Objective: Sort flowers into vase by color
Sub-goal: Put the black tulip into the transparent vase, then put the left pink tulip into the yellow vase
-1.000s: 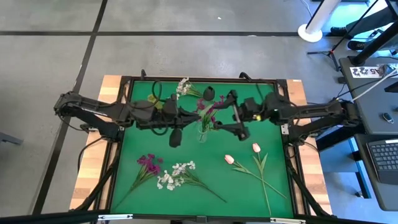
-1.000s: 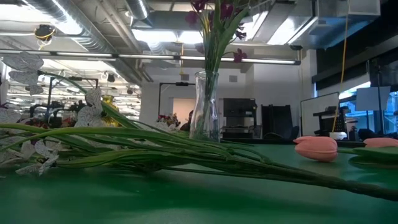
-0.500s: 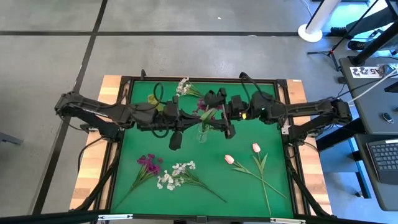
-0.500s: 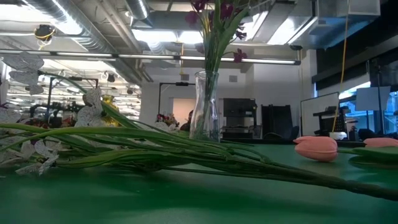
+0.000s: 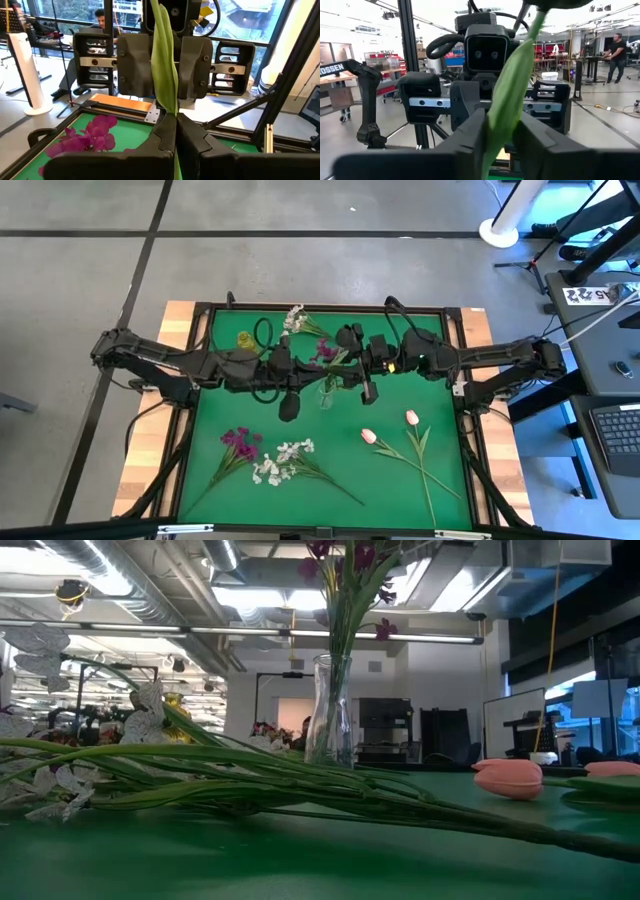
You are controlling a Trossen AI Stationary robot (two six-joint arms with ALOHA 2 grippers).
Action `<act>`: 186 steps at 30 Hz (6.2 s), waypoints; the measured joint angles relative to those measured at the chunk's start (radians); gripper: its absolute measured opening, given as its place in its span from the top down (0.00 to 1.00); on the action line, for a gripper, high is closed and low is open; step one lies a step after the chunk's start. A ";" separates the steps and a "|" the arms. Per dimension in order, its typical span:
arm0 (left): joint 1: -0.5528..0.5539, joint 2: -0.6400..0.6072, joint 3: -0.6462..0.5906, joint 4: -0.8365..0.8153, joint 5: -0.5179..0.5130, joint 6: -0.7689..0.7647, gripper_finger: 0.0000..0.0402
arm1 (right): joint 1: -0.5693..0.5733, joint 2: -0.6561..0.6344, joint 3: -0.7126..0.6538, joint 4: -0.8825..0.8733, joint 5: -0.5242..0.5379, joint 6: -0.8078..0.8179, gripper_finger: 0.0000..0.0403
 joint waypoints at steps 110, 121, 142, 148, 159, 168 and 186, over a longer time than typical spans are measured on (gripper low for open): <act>-0.159 -0.269 0.000 -0.534 -0.415 -0.141 0.64 | 0.124 0.099 0.142 -0.583 0.275 -0.168 0.59; -0.159 -0.269 0.000 -0.536 -0.415 -0.148 0.64 | 0.124 0.051 0.261 -0.810 0.352 -0.169 0.19; -0.162 -0.249 -0.004 -1.120 -0.225 -0.722 0.64 | 0.125 -0.180 0.360 -1.340 0.481 0.000 0.15; -0.214 -0.241 -0.137 -1.064 -0.188 -0.822 0.64 | 0.125 -0.261 0.160 -1.356 0.528 0.109 0.15; -0.321 -0.275 -0.484 -0.664 -0.177 -0.950 0.64 | 0.172 -0.369 -0.235 -1.291 0.434 0.395 0.15; -0.330 -0.276 -0.523 -0.559 -0.287 -0.945 0.64 | 0.470 -0.316 -0.303 -1.182 0.456 0.599 0.15; -0.330 -0.276 -0.597 -0.191 -0.342 -0.712 0.65 | 0.709 0.082 -0.302 -1.041 0.420 0.863 0.15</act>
